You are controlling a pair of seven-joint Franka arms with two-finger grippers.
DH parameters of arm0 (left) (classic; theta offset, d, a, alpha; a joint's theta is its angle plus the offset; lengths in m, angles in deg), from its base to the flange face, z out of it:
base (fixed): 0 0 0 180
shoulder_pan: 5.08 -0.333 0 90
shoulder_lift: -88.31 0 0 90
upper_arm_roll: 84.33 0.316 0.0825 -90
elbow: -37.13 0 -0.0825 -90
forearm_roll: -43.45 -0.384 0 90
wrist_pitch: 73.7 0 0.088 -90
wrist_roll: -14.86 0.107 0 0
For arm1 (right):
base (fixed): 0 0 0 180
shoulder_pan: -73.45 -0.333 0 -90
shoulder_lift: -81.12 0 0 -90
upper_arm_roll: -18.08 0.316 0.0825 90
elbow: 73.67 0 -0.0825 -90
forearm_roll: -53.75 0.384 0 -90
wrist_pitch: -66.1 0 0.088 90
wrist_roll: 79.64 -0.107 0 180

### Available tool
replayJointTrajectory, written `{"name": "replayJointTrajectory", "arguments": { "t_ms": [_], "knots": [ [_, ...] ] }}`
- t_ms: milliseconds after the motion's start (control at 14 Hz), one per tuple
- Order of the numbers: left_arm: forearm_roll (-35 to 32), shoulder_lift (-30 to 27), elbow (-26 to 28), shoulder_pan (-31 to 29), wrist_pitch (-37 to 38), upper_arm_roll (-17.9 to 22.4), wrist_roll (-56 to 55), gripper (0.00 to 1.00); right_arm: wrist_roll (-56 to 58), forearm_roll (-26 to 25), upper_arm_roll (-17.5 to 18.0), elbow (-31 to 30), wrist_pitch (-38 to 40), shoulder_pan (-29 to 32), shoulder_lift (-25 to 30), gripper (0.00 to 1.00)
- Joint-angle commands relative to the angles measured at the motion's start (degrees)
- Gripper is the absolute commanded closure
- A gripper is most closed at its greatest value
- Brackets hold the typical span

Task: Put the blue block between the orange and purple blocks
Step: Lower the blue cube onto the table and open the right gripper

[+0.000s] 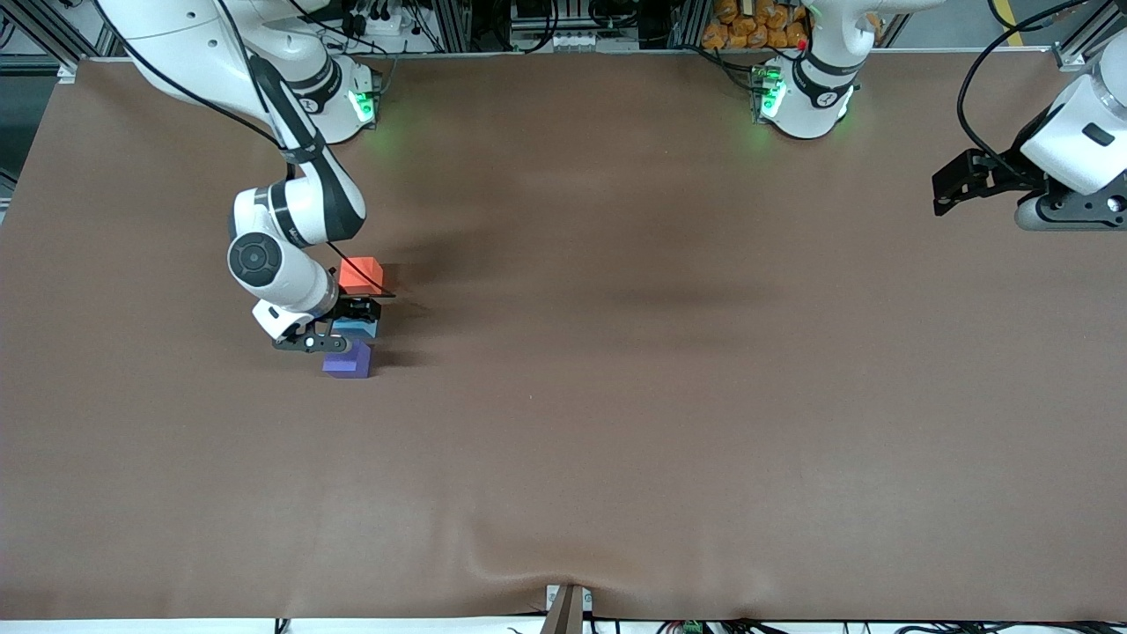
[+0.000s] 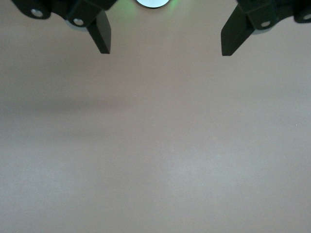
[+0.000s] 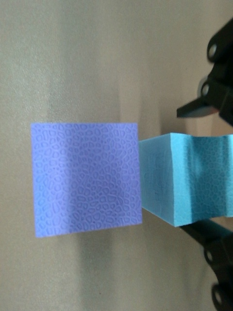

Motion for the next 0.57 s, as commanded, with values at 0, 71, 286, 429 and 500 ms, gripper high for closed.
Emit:
{"name": "replayJointTrajectory", "arguments": {
  "t_ms": [0, 71, 286, 429, 500],
  "knots": [
    [0.83, -0.33, -0.40, -0.37, 0.91, 0.06, 0.97, 0.00, 1.15, 0.38, 0.93, 3.53, 7.45, 1.74, 2.90, 0.00],
    [0.83, -0.33, -0.31, -0.37, 0.91, 0.06, 0.97, 0.00, 1.06, 0.73, 0.93, 7.12, 13.07, 1.74, 3.61, 0.00],
    [0.83, -0.33, -0.31, -0.37, 0.91, 0.06, 0.88, 0.00, 0.80, 3.36, 0.85, 22.13, 30.47, 2.62, 4.76, 0.00],
    [0.83, -0.24, -0.22, -0.37, 0.91, 0.06, 0.88, 0.00, 0.36, 3.90, 0.76, 32.43, 39.47, 3.67, 4.15, 0.00],
    [0.83, -0.24, -0.22, -0.37, 0.91, 0.06, 0.88, 0.00, 0.53, 4.07, 0.93, 35.34, 39.85, 5.42, 4.23, 0.00]
  ]
}}
